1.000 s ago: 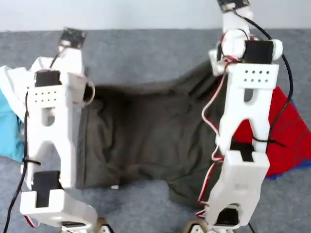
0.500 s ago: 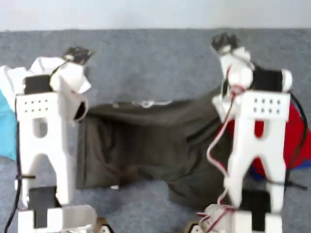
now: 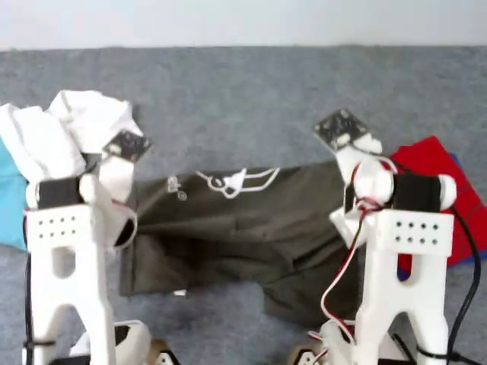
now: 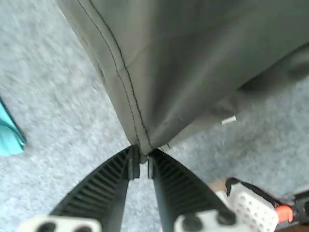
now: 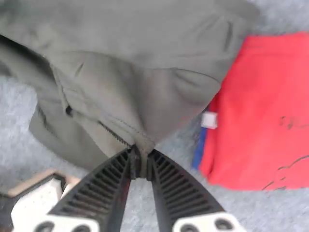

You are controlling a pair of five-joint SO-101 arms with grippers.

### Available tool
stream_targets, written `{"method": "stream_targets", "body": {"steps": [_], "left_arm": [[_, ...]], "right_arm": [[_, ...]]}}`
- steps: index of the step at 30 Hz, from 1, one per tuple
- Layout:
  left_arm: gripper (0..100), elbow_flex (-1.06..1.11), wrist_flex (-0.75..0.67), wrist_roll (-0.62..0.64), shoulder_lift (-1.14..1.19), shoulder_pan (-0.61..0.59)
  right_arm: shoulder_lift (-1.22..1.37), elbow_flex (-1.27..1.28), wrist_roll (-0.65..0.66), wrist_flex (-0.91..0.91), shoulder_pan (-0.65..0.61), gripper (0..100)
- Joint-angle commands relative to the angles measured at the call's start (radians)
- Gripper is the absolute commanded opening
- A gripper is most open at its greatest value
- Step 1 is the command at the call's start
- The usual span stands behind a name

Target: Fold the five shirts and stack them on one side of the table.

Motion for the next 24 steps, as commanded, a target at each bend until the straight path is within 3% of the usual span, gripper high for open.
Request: {"method": "stream_targets", "body": {"steps": [1,11,20,24], "left_arm": [[1,0.076,0.025,-0.031,-0.107,-0.008],[1,0.13,0.021,-0.061,-0.203,-0.008],[1,0.137,0.025,-0.152,-0.203,-0.008],[1,0.183,0.021,-0.253,-0.203,-0.008]], "right_arm": [[-0.074,0.068,0.017,0.044,0.008,1.0],[-0.14,0.261,0.086,0.044,0.007,1.0],[-0.139,0.353,0.147,0.042,0.005,1.0],[-0.136,0.368,0.167,0.041,0.005,1.0]]}}
